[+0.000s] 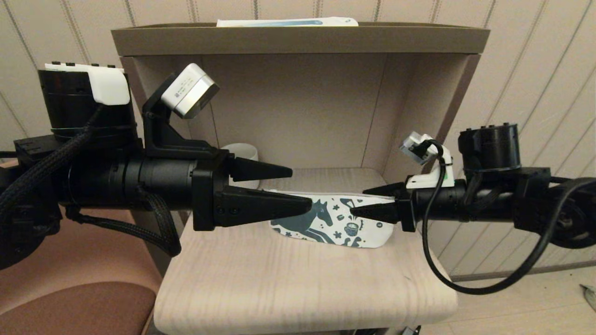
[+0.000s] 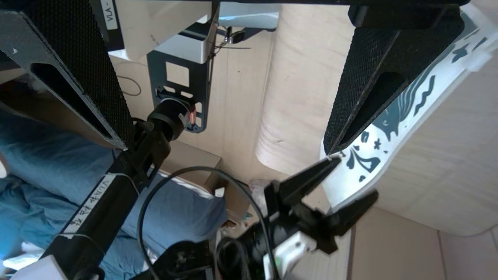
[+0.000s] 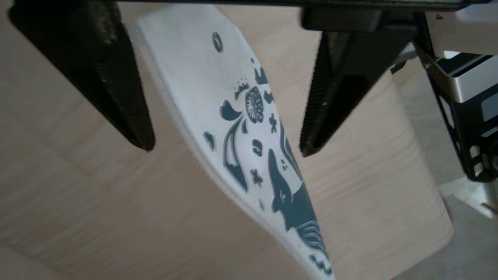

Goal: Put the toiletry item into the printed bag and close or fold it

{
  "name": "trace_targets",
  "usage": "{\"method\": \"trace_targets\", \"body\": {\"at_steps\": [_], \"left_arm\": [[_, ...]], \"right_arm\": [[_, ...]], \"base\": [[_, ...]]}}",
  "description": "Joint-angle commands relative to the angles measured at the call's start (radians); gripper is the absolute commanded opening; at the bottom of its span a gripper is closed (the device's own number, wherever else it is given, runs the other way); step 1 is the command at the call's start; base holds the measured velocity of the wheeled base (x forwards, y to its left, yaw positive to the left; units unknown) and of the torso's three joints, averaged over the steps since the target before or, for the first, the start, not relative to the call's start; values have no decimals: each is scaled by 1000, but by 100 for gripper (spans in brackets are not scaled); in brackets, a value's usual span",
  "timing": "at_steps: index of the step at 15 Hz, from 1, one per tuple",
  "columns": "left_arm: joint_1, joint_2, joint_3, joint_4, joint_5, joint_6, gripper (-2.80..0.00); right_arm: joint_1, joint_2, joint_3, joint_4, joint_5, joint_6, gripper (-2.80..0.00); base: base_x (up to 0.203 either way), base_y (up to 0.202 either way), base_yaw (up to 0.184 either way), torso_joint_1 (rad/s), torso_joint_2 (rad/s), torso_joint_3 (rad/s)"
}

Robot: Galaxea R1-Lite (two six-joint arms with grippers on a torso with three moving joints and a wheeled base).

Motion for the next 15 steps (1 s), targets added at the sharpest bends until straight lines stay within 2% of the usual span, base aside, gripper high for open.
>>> {"method": "trace_targets", "body": {"at_steps": [1,4,5,12,15], "left_arm": [[0,-1,2,-3,-5,-1,0],[0,-2,3,-2,-5,-1,0],[0,-7,8,-3,-5,-1,-280],[0,-40,10,-1,-6,0,-280],[2,-84,45,1,0,2,-280]], "right_arm": [[-37,-63,4,-2,5,0,0],[-62,-130,8,4,5,5,0],[-72,-177,16,6,3,11,-280],[-83,-318,83,27,2,27,-280],[-89,-458,85,124,1,27,-280]], "base": [[0,0,0,0,0,0],[0,0,0,0,0,0],[0,0,0,0,0,0],[0,0,0,0,0,0],[0,0,0,0,0,0]]}}
